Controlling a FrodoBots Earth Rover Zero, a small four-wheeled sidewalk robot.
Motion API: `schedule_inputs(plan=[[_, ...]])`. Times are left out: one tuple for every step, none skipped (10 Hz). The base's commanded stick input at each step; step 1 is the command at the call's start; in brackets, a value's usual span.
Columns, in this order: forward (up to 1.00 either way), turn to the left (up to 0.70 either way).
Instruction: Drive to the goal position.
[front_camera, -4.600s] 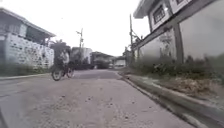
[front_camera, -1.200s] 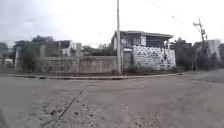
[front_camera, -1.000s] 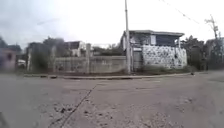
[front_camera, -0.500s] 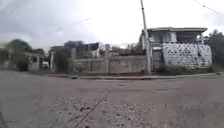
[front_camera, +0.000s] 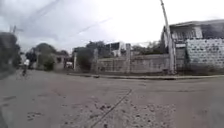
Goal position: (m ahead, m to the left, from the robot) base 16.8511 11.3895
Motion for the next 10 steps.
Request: schedule_inputs(plan=[[0.0,0.7],[0.0,0.7],[0.0,0.7],[0.0,0.7],[0.0,0.7],[0.0,0.7],[0.0,0.7],[0.12,0.58],[0.66,0.04],[0.7,0.0]])
